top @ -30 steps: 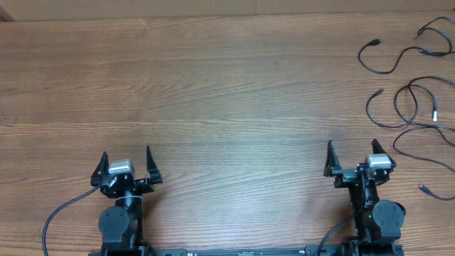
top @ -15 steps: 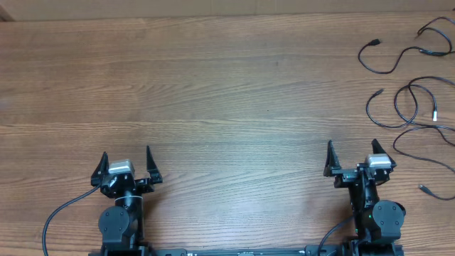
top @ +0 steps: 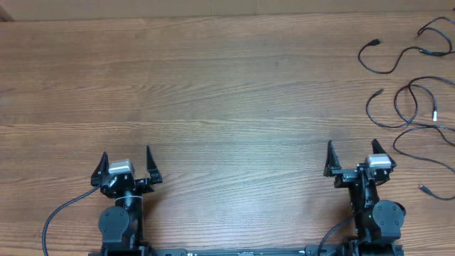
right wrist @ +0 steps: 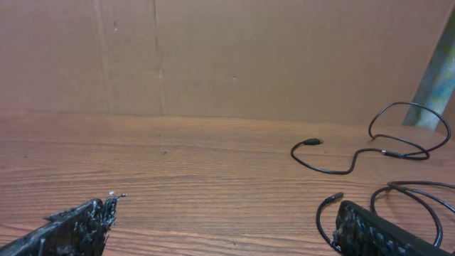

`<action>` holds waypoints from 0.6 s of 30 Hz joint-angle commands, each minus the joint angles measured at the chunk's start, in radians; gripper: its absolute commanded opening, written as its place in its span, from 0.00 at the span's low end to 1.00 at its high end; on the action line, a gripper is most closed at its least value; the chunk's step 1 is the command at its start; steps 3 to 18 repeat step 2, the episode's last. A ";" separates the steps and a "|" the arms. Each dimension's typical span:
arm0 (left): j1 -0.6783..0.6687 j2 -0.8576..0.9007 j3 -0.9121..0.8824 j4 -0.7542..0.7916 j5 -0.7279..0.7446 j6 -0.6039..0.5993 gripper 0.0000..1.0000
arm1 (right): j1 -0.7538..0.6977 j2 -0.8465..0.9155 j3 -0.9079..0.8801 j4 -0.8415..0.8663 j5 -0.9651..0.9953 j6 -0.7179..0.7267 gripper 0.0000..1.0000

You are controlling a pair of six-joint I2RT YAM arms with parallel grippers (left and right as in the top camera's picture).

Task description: Untangle cables

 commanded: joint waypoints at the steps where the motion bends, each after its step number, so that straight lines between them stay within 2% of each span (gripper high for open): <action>1: 0.005 -0.009 -0.003 0.000 0.008 0.019 1.00 | 0.005 -0.009 -0.010 0.006 0.010 0.003 1.00; 18: 0.005 -0.009 -0.003 0.000 0.008 0.019 1.00 | 0.005 -0.009 -0.010 0.006 0.010 0.003 1.00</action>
